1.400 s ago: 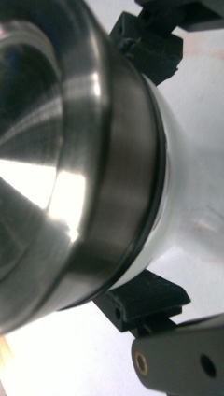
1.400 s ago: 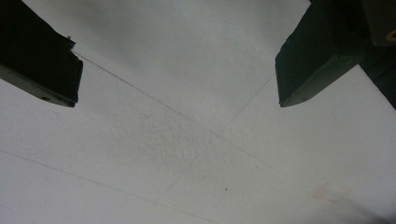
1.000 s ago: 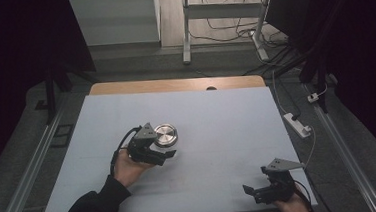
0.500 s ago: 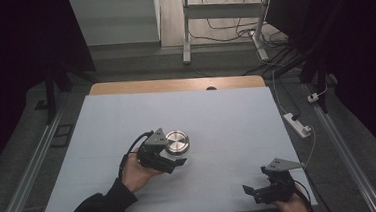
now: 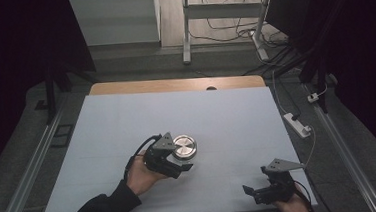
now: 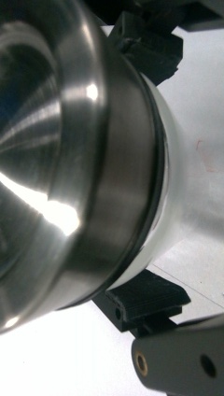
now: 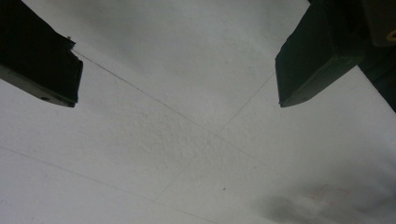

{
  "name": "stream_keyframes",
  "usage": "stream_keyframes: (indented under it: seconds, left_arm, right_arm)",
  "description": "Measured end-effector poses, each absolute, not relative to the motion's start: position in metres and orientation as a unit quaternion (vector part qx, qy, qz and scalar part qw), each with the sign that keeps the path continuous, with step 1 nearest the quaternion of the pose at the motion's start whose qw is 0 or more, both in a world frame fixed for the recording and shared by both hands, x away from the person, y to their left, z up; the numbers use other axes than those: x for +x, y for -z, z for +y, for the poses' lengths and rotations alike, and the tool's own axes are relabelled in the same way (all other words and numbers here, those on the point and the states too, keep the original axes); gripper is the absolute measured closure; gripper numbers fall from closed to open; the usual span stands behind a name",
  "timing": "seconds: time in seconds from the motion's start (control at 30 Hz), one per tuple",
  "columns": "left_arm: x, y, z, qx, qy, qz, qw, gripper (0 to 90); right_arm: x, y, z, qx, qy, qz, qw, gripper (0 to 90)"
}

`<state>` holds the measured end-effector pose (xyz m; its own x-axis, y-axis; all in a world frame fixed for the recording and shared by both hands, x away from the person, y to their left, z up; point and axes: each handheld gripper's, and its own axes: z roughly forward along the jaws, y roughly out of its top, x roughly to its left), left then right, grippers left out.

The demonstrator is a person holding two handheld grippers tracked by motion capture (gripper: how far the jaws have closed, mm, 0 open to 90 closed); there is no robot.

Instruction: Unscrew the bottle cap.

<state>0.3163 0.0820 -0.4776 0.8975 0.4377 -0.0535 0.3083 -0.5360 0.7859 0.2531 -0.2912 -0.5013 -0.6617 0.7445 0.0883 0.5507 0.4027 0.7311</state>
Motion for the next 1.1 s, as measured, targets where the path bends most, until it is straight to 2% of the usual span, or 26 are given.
stream_keyframes:
  seconds: [0.67,1.1]
  left_arm:
    - [0.32,0.479,0.085,0.869,-0.07,0.217,0.44,15.6]
    - [0.32,0.478,0.085,0.869,-0.073,0.216,0.438,15.7]
  right_arm:
    - [0.252,0.483,-0.274,0.367,-0.432,0.815,0.122,0.0]
    - [0.254,0.47,-0.245,0.311,-0.451,0.826,0.128,0.0]
